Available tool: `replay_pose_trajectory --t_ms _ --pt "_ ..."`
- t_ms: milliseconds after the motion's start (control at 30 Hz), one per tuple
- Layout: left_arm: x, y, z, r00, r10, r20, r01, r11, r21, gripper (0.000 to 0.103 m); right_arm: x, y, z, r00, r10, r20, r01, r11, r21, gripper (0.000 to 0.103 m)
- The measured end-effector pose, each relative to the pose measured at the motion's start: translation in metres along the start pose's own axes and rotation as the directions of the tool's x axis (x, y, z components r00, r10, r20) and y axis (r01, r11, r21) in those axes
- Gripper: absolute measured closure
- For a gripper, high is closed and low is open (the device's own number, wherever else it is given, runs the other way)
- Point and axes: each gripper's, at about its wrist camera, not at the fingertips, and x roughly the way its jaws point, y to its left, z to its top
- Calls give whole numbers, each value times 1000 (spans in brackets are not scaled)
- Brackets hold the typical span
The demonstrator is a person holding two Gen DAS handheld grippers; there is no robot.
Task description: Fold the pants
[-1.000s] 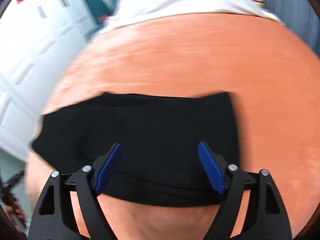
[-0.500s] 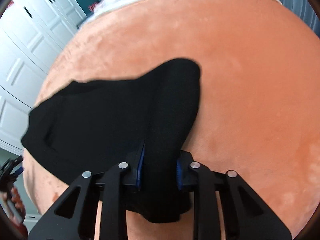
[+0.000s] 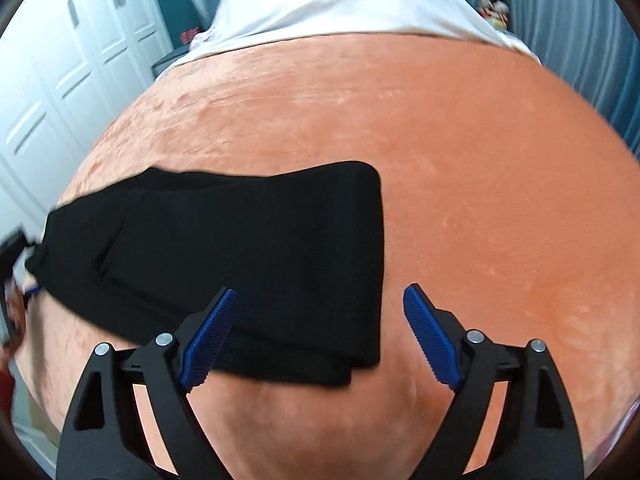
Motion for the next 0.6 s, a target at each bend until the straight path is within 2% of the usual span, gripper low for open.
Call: replay_pose_trajectory --t_ms 67,167,200,233,267,300,333,433,500,600 --pt "0 0 1 1000 5 19 -4 999 -46 11 -6 10 -4 1000 -10 2 10 1000 -30 16" --pt "0 -7 2 999 11 40 -10 1000 -24 14 -17 19 -14 1000 -16 -1 16 999 -31 13" --pt "-2 -10 1 998 13 60 -12 1000 -9 31 -20 21 -18 1000 -9 -3 9 1000 -27 13" --pt "-4 -10 1 997 9 72 -10 1000 0 55 -21 24 -21 1000 0 -6 0 1000 -26 13" --pt "-6 -11 0 997 2 78 -3 1000 14 72 -24 28 -25 1000 5 -4 -6 1000 -26 13" --pt "-8 -10 -1 996 -43 72 41 999 24 86 -27 28 -28 1000 13 -3 -13 1000 -23 13" --pt "-12 -9 -2 994 -77 72 76 997 22 87 -29 28 -31 1000 18 -6 -18 1000 -20 13" --pt "-28 -20 -8 990 -96 101 91 994 52 88 -34 25 -39 1000 0 10 0 1000 -8 13" --pt "-51 -48 -21 986 -103 134 82 985 154 89 -38 18 -42 1000 -8 28 8 1000 13 13" --pt "-89 -112 -58 970 -151 189 76 931 356 89 -41 0 -44 999 18 28 -21 996 81 13"
